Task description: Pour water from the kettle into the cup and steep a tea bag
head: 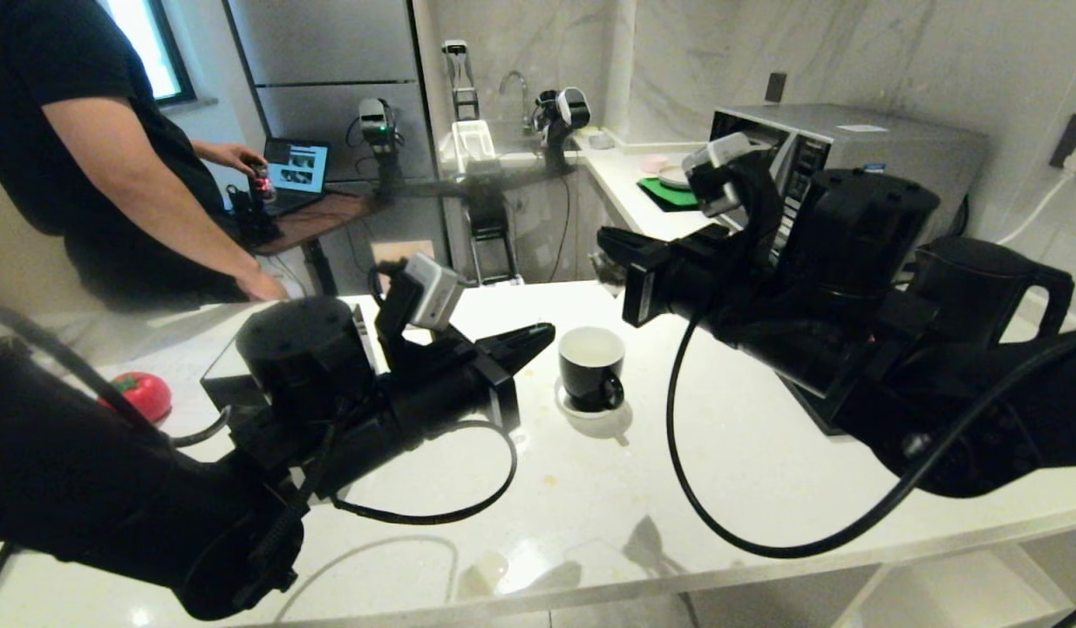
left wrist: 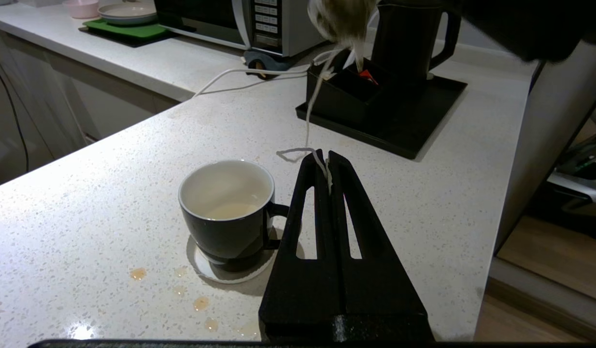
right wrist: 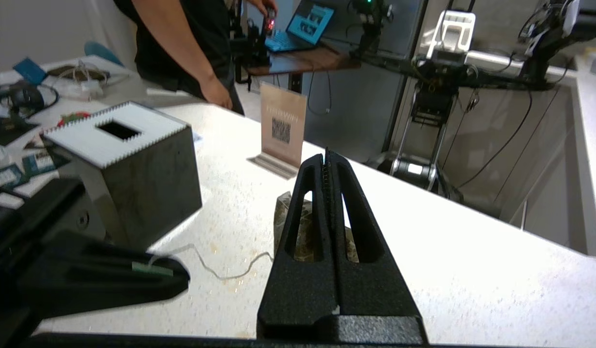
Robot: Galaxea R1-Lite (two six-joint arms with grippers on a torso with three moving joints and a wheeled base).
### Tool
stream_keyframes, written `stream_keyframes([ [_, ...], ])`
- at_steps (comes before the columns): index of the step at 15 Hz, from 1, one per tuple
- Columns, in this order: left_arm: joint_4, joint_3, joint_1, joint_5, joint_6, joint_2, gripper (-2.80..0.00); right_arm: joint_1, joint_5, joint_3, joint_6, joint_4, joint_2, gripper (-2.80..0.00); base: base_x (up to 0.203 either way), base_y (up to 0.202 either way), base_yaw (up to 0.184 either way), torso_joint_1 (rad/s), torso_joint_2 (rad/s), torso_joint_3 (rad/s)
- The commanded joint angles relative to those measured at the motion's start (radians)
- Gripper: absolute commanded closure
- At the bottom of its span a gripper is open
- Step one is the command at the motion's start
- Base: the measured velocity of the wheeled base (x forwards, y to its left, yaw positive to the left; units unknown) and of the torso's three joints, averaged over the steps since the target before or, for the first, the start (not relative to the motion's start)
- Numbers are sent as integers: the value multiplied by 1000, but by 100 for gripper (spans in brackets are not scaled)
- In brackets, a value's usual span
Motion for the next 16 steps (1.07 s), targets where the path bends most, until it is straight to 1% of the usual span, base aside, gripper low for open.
stream_keyframes([
  [1,-8,0,0,-1,-1,0,0,-4,-1,13,6,-7,12,0,0,0,0,0,0,0],
  [9,-8,7,0,-1,1,1,0,-28,-1,30,10,-9,29,0,0,0,0,0,0,0],
  [12,-9,31,0,-1,2,-1,0,-30,0,46,20,-81,29,0,0,0,0,0,0,0],
  [16,-37,63,0,-3,1,3,0,-35,0,44,22,-84,24,0,0,0,0,0,0,0],
])
